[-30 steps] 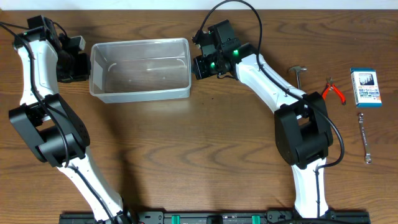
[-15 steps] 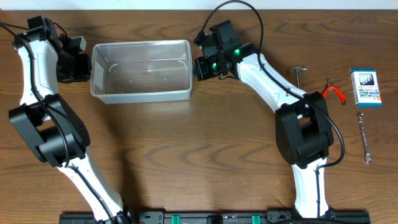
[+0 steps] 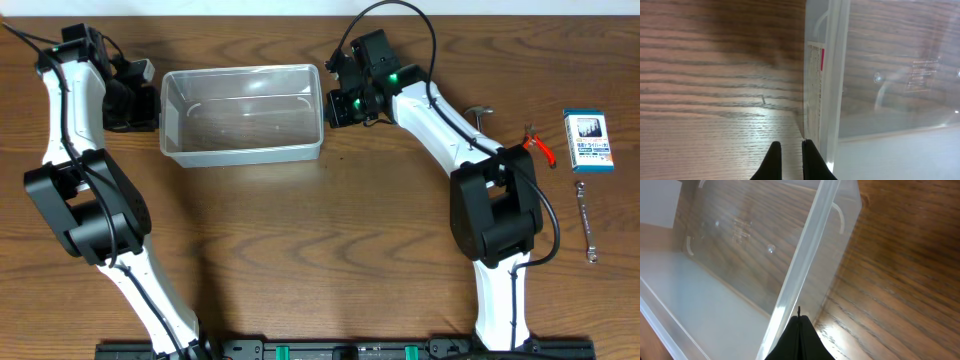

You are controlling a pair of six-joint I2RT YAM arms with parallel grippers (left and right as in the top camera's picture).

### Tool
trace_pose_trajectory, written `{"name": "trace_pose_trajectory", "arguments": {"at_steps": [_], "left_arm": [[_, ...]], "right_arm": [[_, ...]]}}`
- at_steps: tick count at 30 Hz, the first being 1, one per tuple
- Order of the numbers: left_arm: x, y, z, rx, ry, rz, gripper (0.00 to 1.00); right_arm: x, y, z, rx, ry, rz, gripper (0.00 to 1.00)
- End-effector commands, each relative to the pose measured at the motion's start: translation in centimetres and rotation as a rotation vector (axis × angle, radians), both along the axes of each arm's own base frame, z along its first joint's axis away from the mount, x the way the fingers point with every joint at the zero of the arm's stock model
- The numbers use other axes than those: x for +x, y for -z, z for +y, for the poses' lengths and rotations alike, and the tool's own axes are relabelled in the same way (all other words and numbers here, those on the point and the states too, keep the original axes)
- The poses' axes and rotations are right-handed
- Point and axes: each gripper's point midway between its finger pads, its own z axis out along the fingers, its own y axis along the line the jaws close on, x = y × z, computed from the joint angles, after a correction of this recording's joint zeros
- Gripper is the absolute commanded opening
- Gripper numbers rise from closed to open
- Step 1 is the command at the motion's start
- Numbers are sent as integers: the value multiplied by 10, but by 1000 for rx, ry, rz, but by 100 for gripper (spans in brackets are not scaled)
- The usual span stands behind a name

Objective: Pack container
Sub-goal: 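Grip the box walls with both grippers and slide it toward the center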

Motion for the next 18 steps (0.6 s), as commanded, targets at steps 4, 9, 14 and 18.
{"name": "trace_pose_trajectory", "arguments": {"at_steps": [4,9,14,18], "left_arm": [[1,7,-33,-75,65,19,6],[-3,7,-45,-82,87,40,6],[-6,6,-54,-95,102,58,6],[-9,4,-63,-133,117,64,6]], "right_arm": [[0,-8,6,47,-26,15,1],[-1,-4,-1,14,-20,19,1],[3,-7,-9,11,-7,15,1],[6,-15,-15,15,4,1,1]]}}
